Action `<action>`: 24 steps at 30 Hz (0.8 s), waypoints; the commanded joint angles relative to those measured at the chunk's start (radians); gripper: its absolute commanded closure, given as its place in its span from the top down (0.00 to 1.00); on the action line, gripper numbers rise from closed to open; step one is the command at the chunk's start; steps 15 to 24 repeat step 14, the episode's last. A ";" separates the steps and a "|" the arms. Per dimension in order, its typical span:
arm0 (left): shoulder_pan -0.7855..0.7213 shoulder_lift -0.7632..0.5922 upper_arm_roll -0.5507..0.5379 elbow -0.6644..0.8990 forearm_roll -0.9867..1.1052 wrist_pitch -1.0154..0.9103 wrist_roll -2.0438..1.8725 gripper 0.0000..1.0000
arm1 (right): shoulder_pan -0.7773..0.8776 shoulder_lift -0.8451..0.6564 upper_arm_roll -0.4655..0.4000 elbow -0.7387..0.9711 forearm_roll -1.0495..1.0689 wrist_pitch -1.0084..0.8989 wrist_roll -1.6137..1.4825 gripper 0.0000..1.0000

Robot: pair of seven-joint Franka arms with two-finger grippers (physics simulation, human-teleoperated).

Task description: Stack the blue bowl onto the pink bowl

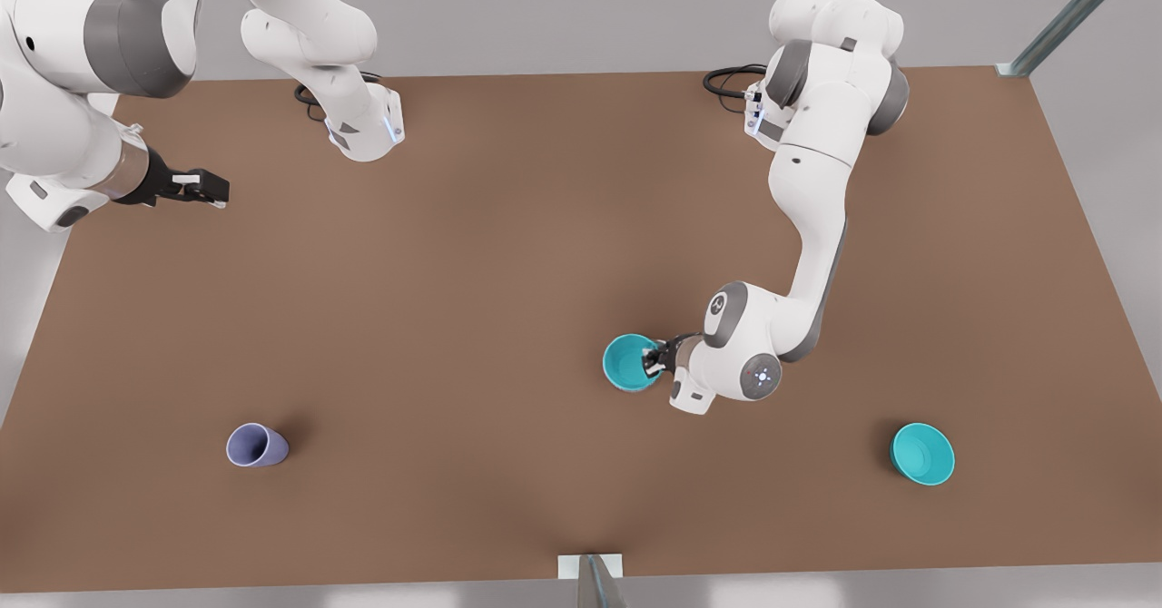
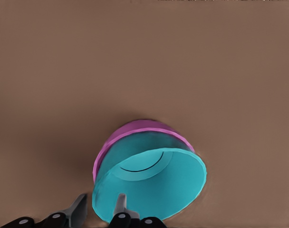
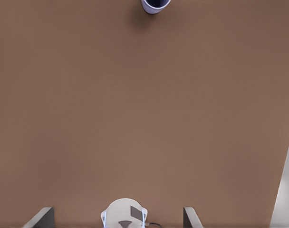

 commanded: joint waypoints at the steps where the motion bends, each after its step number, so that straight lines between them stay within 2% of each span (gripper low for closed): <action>1: 0.000 -0.012 0.000 0.001 0.017 -0.036 -0.179 1.00 | 0.000 -0.001 0.000 0.001 0.000 -0.001 -0.015 1.00; 3: 0.012 -0.101 0.053 0.010 0.069 -0.290 -0.084 1.00 | 0.000 -0.001 -0.003 0.001 0.000 0.001 -0.015 1.00; 4: 0.026 -0.208 0.179 0.018 0.112 -0.512 0.048 1.00 | 0.000 -0.001 -0.003 0.001 0.000 0.001 -0.015 1.00; 5: 0.025 -0.281 0.251 0.018 0.169 -0.582 0.205 1.00 | 0.000 -0.001 -0.003 0.001 0.000 0.001 -0.015 1.00; 7: 0.026 -0.417 0.288 0.030 0.394 -0.624 0.631 1.00 | 0.000 -0.001 -0.003 0.001 0.000 0.001 -0.015 1.00; 8: 0.052 -0.465 0.279 0.067 0.422 -0.618 0.679 1.00 | 0.000 -0.001 -0.003 0.001 0.000 0.001 -0.015 1.00; 9: 0.157 -0.575 0.183 -0.040 0.424 -0.485 0.673 1.00 | 0.000 -0.001 -0.003 0.001 0.000 0.001 -0.015 1.00; 10: 0.209 -0.661 0.133 -0.125 0.427 -0.415 0.674 1.00 | 0.000 -0.001 -0.003 0.001 0.000 0.002 -0.015 1.00; 13: 0.209 -0.649 0.133 -0.086 0.420 -0.539 0.674 1.00 | 0.000 -0.001 -0.007 0.001 0.000 0.004 -0.015 1.00; 24: 0.209 -0.649 0.133 -0.086 0.420 -0.539 0.676 1.00 | 0.000 -0.001 -0.008 0.001 0.000 0.004 -0.015 1.00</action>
